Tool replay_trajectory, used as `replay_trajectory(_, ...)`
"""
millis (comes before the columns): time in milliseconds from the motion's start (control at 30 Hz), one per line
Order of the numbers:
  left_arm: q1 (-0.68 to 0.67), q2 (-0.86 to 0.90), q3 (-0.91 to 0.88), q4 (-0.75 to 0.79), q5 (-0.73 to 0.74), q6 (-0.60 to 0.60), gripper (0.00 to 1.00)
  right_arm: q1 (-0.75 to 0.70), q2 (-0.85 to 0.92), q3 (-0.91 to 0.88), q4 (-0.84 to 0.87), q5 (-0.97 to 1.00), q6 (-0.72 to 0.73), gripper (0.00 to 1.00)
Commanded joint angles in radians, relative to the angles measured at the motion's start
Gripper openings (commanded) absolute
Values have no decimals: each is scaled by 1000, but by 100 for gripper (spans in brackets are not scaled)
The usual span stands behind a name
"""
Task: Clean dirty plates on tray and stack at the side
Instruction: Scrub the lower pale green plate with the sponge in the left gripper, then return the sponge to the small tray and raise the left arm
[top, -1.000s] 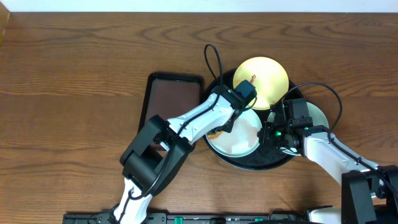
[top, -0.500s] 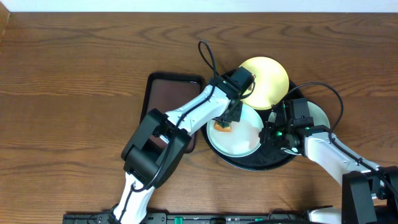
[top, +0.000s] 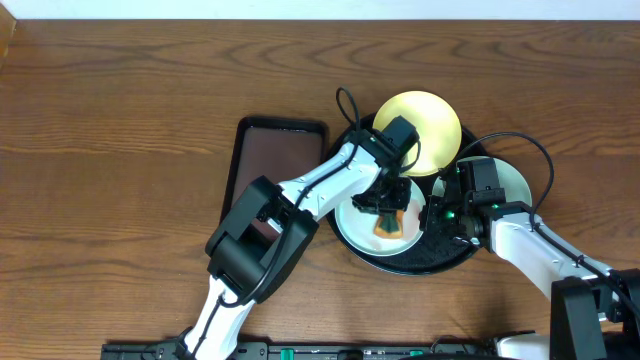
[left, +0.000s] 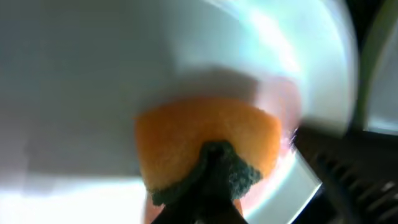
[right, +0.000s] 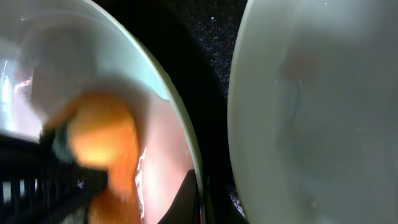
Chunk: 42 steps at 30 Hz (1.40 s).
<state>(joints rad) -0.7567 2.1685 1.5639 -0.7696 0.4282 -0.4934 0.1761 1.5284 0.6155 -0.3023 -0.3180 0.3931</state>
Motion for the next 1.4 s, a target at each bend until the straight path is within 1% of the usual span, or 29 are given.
replay_trajectory(0,-11,55,-22,-173,-229,-9,7,-4,41,-43,-27,89,-19,1)
replay_trajectory(67,-6,55,-22,-235,-367,-9,7,-4,41,-43,-27,89,-19,1)
replay_trajectory(100,-2,55,-22,-245,-411,-9,8,-4,41,-43,-27,89,-19,1)
replay_trajectory(167,8,55,-21,-245,-483,-9,7,-4,41,-43,-27,89,-19,1)
replay_trajectory(200,18,55,-16,-231,-544,-9,7,-4,41,-43,-27,89,-19,1)
replay_trajectory(267,31,55,-8,-197,-613,-9,7,-4,41,-43,-28,89,-19,1)
replay_trajectory(400,43,55,-3,-156,-693,-9,7,-4,41,-43,-31,89,-20,1)
replay_trajectory(500,43,55,-2,-145,-804,-8,7,-4,41,-43,-31,89,-20,1)
replay_trajectory(600,43,50,22,-157,-857,21,7,-4,41,-43,-32,89,-20,1)
replay_trajectory(767,43,-16,136,-247,-843,21,7,-4,41,-43,-39,89,-20,1)
replay_trajectory(867,50,-104,179,-278,-761,30,8,-4,41,-43,-43,89,-20,1)
replay_trajectory(967,68,-209,179,-285,-688,42,7,-4,41,-43,-47,89,-20,1)
replay_trajectory(1067,112,-304,179,-320,-679,53,8,-4,41,-43,-49,89,-20,1)
replay_trajectory(1133,175,-357,177,-359,-677,74,7,-4,41,-43,-50,89,-20,1)
replay_trajectory(1167,211,-370,172,-369,-665,97,7,-4,41,-43,-50,89,-20,1)
replay_trajectory(1200,253,-373,163,-371,-620,146,7,-4,41,-43,-50,89,-20,1)
replay_trajectory(1267,342,-365,99,-335,-466,249,7,-4,41,-43,-49,89,-20,1)
replay_trajectory(1300,371,-361,53,-306,-441,257,7,-4,41,-43,-49,89,-20,1)
replay_trajectory(1333,407,-358,-31,-248,-441,257,7,-4,41,-43,-50,89,-20,1)
replay_trajectory(1367,421,-358,-71,-216,-438,258,8,-4,41,-43,-50,89,-20,1)
